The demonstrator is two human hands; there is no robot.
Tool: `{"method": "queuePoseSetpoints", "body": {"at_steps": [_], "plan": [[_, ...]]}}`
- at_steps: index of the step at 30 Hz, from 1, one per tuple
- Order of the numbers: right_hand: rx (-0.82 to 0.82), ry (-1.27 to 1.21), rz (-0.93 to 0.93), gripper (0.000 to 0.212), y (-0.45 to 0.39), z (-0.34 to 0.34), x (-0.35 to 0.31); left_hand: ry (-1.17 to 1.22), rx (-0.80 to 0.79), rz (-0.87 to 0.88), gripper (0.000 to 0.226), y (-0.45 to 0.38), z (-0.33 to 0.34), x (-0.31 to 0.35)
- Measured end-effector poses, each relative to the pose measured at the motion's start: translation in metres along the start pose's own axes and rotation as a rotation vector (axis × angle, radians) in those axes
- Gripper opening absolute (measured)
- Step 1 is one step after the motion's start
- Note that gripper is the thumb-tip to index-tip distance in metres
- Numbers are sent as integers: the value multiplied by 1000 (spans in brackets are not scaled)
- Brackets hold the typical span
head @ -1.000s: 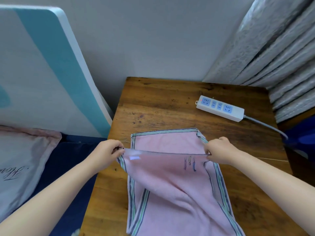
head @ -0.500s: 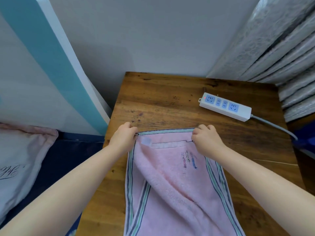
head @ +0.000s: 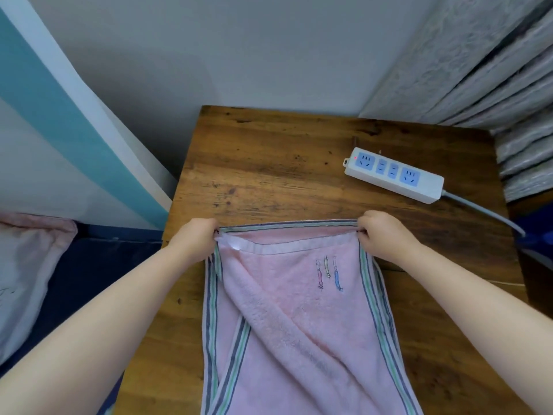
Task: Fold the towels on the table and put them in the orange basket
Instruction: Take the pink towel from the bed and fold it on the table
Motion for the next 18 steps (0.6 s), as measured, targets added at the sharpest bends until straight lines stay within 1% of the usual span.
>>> {"method": "queuePoseSetpoints", "body": {"at_steps": [3,5,7,8,12,13,15,18], "plan": [[-144,-47,-40,10,7,-5,8,10,-2,53,18,2,-7,-2],[-173,-107,-40,9,12,-16,15,-18,-42,107,14,4,-12,-2],[-122,-187,-44,23,19,-35,18,-54,-59,147,10,7,-23,-1],[-99,-204,-56,30,22,-43,18,-64,-58,158,12,9,-29,0],[-22,-221,-125,37,45,-82,11,-101,-7,189,21,23,-59,10],[3,-213,-143,40,50,-93,10,-102,25,203,22,27,-70,14],[73,-165,-190,45,59,-119,4,-97,123,239,16,38,-98,27],[229,-94,-221,46,70,-161,-6,-105,325,258,9,58,-145,42]]}}
Point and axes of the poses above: each hand's wrist, its own y-axis away from the middle knuckle, its own z-axis out of the palm, x = y × z, the point moved 6 cm from there along -y, towards the middle knuckle, and after that the axes turned 7 degrees about x, right-handed, at the moved point
